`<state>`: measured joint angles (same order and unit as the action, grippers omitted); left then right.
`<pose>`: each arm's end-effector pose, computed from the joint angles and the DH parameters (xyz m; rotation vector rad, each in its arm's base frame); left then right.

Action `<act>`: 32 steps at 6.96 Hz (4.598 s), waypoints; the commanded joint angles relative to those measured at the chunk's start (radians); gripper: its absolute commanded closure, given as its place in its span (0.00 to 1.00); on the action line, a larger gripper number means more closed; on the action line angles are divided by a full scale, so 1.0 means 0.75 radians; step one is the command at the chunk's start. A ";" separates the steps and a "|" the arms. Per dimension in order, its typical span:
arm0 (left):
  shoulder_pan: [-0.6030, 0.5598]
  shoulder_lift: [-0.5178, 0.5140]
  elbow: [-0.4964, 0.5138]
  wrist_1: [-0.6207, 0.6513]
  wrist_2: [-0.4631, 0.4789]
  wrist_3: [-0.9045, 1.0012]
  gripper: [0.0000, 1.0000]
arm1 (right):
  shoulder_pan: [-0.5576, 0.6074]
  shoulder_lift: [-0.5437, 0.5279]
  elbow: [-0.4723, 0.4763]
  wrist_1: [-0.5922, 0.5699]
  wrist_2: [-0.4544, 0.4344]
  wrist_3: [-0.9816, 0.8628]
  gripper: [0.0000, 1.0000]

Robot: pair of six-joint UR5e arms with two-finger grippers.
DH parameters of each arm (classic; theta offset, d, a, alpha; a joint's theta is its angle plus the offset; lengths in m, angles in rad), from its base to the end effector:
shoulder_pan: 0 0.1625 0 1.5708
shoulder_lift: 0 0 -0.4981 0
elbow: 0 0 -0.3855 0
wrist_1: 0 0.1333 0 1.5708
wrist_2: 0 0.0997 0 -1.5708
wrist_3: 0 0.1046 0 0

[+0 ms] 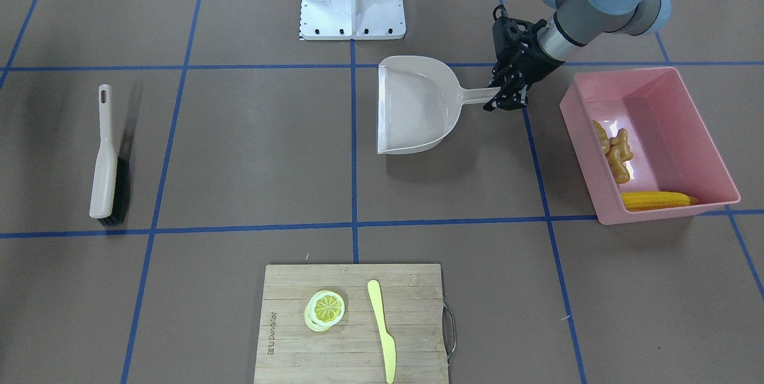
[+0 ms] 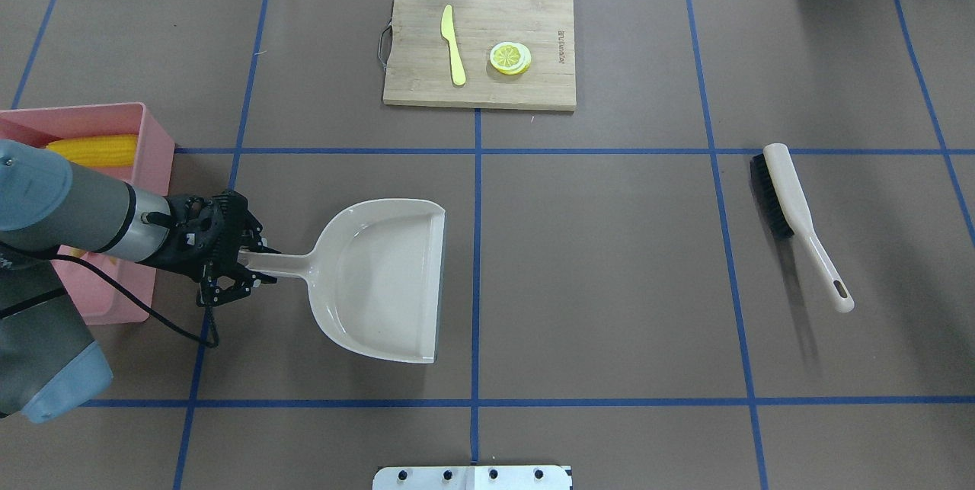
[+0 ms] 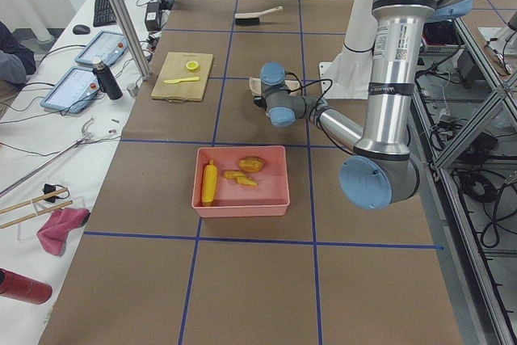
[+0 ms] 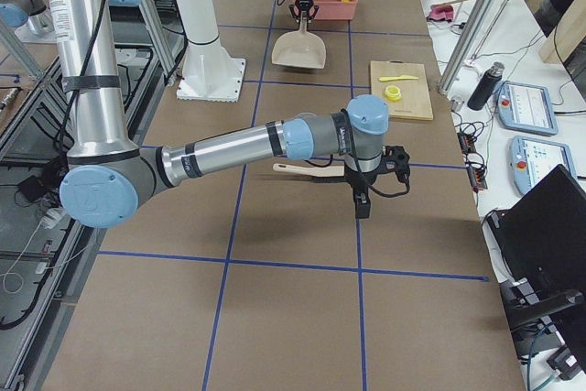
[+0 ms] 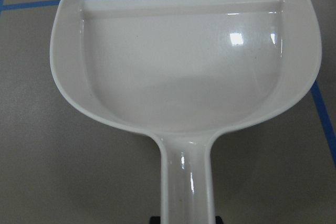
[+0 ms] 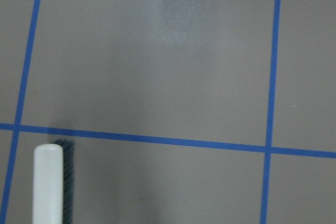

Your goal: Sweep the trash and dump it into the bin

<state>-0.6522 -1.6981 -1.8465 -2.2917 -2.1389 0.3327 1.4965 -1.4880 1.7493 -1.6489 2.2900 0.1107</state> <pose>0.3828 -0.3892 0.4536 0.9883 0.8793 1.4001 0.0252 -0.5293 0.6185 0.1082 -0.7302 -0.0311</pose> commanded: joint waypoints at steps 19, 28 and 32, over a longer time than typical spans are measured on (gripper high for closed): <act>-0.549 -0.141 0.055 0.646 -0.055 -0.542 0.02 | 0.120 -0.071 -0.175 0.014 0.060 -0.193 0.00; -1.067 0.202 0.173 1.021 -0.234 -0.628 0.02 | 0.124 -0.086 -0.171 0.016 0.068 -0.189 0.00; -1.112 0.223 0.183 1.016 -0.230 -0.619 0.02 | 0.124 -0.082 -0.173 0.016 0.076 -0.189 0.00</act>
<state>-1.4794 -1.5362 -1.7094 -1.5286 -2.3119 -0.1327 1.5892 -1.5503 1.6201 -1.6368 2.3459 -0.0307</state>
